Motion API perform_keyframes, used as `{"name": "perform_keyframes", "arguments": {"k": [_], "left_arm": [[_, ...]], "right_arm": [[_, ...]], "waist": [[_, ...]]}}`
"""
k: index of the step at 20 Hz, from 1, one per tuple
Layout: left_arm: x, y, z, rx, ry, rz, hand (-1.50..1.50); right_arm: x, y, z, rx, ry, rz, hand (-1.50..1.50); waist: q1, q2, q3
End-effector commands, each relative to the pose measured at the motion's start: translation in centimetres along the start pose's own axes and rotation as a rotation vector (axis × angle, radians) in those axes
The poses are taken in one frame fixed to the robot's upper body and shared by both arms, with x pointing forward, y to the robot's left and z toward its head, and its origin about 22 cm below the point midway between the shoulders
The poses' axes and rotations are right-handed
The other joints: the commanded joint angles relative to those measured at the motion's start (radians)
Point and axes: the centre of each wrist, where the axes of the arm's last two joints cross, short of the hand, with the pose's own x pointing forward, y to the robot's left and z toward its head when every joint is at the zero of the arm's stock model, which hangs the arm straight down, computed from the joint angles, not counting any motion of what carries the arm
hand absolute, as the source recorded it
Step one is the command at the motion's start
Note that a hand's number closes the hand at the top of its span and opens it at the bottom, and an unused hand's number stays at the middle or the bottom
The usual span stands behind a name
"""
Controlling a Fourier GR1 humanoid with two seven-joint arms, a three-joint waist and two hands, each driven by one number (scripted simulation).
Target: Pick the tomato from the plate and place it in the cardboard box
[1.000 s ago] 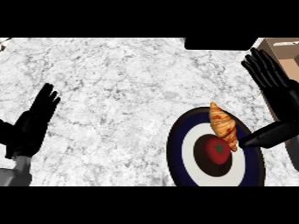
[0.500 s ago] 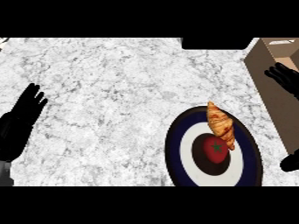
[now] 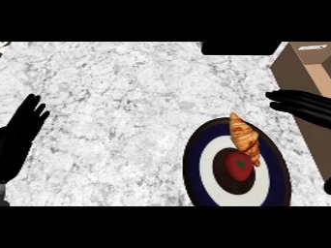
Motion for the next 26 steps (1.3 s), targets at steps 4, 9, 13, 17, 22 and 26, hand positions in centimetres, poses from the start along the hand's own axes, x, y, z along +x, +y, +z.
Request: {"name": "perform_keyframes", "arguments": {"k": [4, 9, 13, 17, 22, 26], "left_arm": [[-0.4, -0.5, 0.3, -0.006, 0.011, 0.005, 0.00], [0.9, 0.1, -0.8, 0.017, -0.005, -0.010, 0.00], [-0.6, -0.3, -0.2, -0.012, -0.002, 0.002, 0.00], [-0.4, 0.3, -0.4, 0.002, 0.009, 0.014, 0.00], [0.5, -0.5, -0.8, 0.002, -0.008, 0.024, 0.00], [-0.4, -1.2, 1.1, -0.015, -0.013, 0.003, 0.00]], "right_arm": [[4.6, 0.7, -3.1, 0.188, 0.157, 0.131, -1.50], [4.5, 3.9, -3.6, 0.281, 0.213, 0.057, -1.50], [3.6, 3.7, -6.4, 0.326, 0.257, 0.092, -1.50], [4.6, 3.4, -4.3, 0.348, 0.283, 0.104, -1.50], [2.6, 4.0, -4.6, 0.368, 0.291, 0.103, -1.50], [2.6, 4.7, -5.6, 0.347, 0.265, 0.096, -1.50]], "waist": [[0.001, 0.003, 0.000], [-0.009, 0.003, 0.001], [0.001, 0.006, 0.001], [-0.008, 0.004, 0.002], [-0.006, 0.005, 0.002], [-0.002, 0.004, 0.002]]}}
